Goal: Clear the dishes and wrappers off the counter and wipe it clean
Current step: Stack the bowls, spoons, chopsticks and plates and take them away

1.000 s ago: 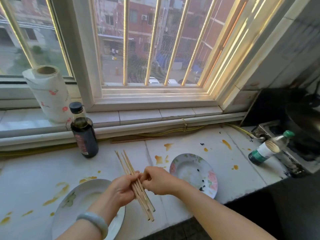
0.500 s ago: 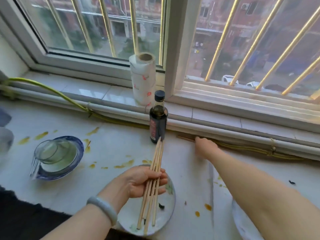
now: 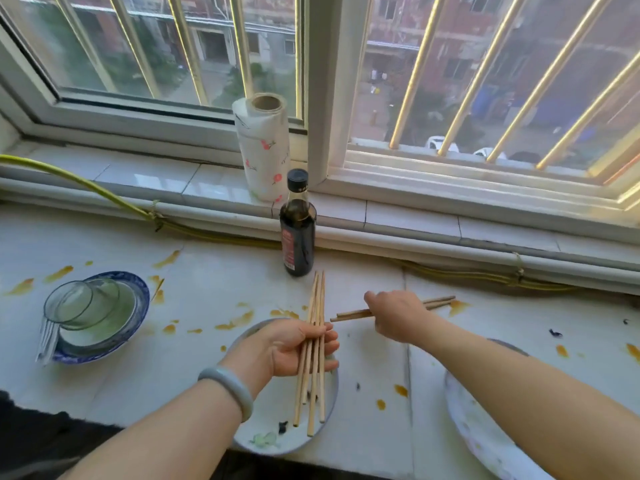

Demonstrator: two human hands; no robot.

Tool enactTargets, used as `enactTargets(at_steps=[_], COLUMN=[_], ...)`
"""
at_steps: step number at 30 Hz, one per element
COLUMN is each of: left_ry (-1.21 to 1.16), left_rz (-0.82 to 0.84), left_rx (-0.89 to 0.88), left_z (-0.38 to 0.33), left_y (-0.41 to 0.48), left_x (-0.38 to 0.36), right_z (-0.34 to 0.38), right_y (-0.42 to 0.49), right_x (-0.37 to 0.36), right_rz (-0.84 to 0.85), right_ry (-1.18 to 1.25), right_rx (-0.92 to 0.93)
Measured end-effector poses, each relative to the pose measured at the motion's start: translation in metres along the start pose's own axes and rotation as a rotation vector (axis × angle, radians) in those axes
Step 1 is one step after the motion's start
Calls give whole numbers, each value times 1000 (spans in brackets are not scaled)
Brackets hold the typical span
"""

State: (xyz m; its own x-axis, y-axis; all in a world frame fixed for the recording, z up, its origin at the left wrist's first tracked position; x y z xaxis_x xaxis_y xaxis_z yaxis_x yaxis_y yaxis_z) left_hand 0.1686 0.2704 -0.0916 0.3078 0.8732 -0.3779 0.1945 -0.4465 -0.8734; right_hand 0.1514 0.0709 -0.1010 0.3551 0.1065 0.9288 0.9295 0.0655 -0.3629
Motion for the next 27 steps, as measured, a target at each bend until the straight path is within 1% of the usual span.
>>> enactTargets(at_steps=[5, 8, 12, 15, 17, 19, 21, 22, 23, 25, 26, 27], left_ry=[25, 41, 90, 173, 263, 304, 286, 267, 250, 245, 263, 291], left_rz=[-8, 13, 117, 197, 187, 181, 214, 234, 248, 254, 260, 265], left_rx=[37, 53, 38, 18, 3, -4, -7, -12, -17, -27, -37, -55], left_z=[4, 7, 8, 9, 10, 11, 12, 13, 12, 11, 10, 10], left_y=[8, 9, 7, -3, -11, -14, -13, -12, -11, -12, -14, -17], left_x=[-9, -14, -31, -48, -55, -55, -54, -53, -51, -49, -49, -48], right_z=[6, 19, 51, 72, 79, 82, 80, 78, 74, 61, 54, 48], right_y=[-33, -52, -73, -86, -93, -99, -105, -107, -108, -110, -111, -111], right_x=[25, 43, 56, 56, 55, 53, 48, 47, 46, 46, 46, 45], right_rz=[-74, -107, -125, -157, -193, -210, -239, -266, -307, -396, -421, -392], right_ry=[26, 14, 18, 39, 81, 112, 195, 299, 443, 710, 828, 952], right_rx=[4, 43, 182, 307, 362, 362, 301, 237, 138, -144, -286, -412])
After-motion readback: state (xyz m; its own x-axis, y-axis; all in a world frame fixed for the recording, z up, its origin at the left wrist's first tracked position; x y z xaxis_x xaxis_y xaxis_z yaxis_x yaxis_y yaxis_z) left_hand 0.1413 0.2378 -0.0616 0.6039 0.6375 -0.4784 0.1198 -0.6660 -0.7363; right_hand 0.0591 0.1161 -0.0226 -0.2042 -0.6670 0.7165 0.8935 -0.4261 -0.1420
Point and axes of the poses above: each hand's wrist, its own y-axis towards the middle knuckle, its own x-axis out of the back of the hand, z = x × y, the point moved 3 cm from there along y, towards the middle knuckle, and after that the axes turned 3 degrees about x, right-handed, at the moved point
